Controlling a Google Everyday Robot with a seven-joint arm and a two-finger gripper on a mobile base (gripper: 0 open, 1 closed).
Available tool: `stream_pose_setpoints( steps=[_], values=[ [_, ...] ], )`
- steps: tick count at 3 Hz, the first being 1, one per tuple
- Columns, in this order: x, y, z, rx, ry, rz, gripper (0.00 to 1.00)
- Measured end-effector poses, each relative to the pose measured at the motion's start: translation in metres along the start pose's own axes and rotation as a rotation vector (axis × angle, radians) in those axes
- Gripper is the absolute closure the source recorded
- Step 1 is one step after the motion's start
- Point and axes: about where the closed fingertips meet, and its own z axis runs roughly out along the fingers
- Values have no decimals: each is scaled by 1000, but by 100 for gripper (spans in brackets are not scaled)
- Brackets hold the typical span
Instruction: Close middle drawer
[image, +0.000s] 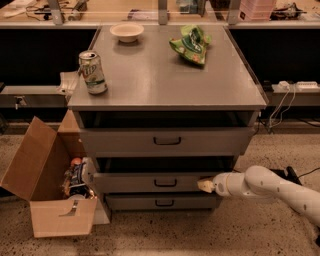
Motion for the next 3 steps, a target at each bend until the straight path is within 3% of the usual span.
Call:
stream_pose_setpoints(
  steps=[1, 3],
  values=[
    [4, 4, -11, -27, 20, -39, 100],
    [20, 3, -39, -64, 18, -40, 100]
  ],
)
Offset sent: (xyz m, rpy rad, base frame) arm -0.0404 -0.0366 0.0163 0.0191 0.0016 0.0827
